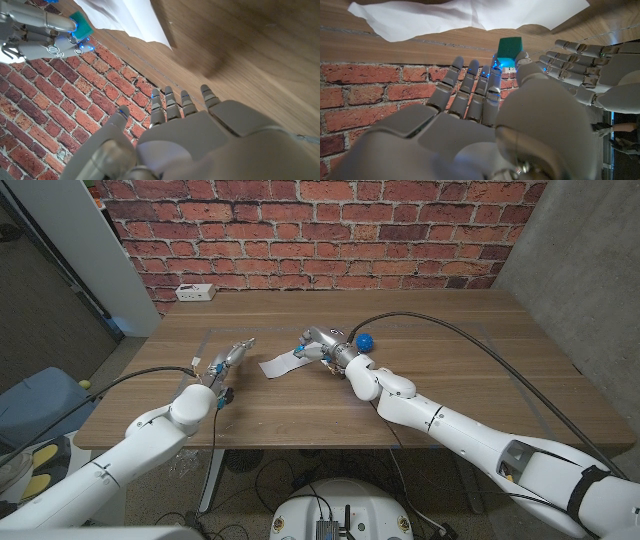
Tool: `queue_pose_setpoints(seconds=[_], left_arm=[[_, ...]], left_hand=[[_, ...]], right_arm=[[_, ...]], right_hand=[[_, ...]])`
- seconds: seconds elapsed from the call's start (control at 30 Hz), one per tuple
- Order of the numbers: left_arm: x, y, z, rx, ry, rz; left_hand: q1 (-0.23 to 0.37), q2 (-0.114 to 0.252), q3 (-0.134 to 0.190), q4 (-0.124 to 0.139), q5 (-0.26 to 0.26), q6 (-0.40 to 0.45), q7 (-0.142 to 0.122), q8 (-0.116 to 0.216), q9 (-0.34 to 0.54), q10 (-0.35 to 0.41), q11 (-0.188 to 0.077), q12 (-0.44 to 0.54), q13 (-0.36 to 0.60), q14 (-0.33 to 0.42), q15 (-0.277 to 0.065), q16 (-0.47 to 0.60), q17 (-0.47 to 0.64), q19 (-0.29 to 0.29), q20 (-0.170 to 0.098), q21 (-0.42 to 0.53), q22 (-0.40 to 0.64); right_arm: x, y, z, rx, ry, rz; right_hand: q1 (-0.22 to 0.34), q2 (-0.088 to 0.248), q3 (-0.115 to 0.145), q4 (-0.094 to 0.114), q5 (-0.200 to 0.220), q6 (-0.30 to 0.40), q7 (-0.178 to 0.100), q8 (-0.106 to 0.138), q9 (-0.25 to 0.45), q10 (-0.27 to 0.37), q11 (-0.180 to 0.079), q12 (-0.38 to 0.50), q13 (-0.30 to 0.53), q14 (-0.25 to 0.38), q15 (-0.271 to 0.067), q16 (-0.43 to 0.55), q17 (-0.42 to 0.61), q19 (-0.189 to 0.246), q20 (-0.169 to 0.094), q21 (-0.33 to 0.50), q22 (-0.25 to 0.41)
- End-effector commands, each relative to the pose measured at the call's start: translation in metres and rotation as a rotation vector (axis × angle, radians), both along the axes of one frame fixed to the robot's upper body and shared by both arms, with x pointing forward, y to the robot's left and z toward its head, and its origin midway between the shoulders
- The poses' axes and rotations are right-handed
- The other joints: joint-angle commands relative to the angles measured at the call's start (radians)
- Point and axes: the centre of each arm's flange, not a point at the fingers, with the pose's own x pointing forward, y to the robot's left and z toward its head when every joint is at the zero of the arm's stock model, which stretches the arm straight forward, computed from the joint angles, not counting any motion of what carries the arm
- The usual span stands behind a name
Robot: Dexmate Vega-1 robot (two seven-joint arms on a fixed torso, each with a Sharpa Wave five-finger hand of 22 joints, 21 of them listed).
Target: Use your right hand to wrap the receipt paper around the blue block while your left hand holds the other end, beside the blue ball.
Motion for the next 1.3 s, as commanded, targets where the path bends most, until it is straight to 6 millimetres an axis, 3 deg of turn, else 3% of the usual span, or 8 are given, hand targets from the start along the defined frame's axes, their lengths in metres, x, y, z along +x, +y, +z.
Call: queue_pose_setpoints(seconds=[0.03, 0.5, 1.3], left_arm=[[0.007, 0.001, 0.004, 0.002, 0.004, -0.002], [0.011, 0.005, 0.007, 0.0, 0.015, 0.002], [0.014, 0.004, 0.013, 0.015, 0.038, -0.013]], left_hand=[[0.002, 0.008, 0.007, 0.004, 0.003, 0.011, 0.0, -0.002, 0.002, 0.007, 0.0, -0.004, 0.005, 0.003, -0.001, -0.004, 0.002, 0.005, 0.001, -0.004, 0.002], [0.001, 0.007, 0.007, 0.005, 0.003, 0.015, 0.001, -0.006, 0.002, 0.01, 0.0, -0.008, 0.006, 0.002, 0.0, -0.006, 0.002, 0.005, 0.002, -0.006, 0.002], [-0.003, 0.001, 0.004, 0.007, 0.003, 0.017, 0.0, -0.011, 0.003, 0.008, 0.001, -0.014, 0.006, -0.003, 0.001, -0.009, 0.003, -0.002, 0.001, -0.012, 0.002]], right_arm=[[0.015, 0.016, 0.003, -0.007, -0.004, -0.009], [0.037, 0.025, 0.004, -0.063, -0.02, -0.042], [0.06, 0.015, -0.005, -0.139, 0.005, -0.12]], right_hand=[[0.03, 0.024, 0.001, 0.006, 0.006, 0.051, -0.049, 0.053, 0.018, 0.009, 0.004, 0.004, 0.005, 0.006, -0.109, -0.005, 0.001, 0.0, 0.007, 0.007, 0.002], [0.032, 0.025, 0.0, 0.006, 0.006, 0.048, -0.049, 0.055, 0.018, 0.006, 0.002, -0.001, 0.005, 0.004, -0.113, -0.005, 0.006, 0.0, 0.004, 0.008, 0.002], [0.053, 0.015, 0.005, -0.008, 0.008, 0.024, -0.062, 0.048, 0.017, 0.004, -0.001, -0.008, 0.006, -0.001, -0.115, -0.016, 0.005, -0.005, 0.003, 0.007, 0.002]])
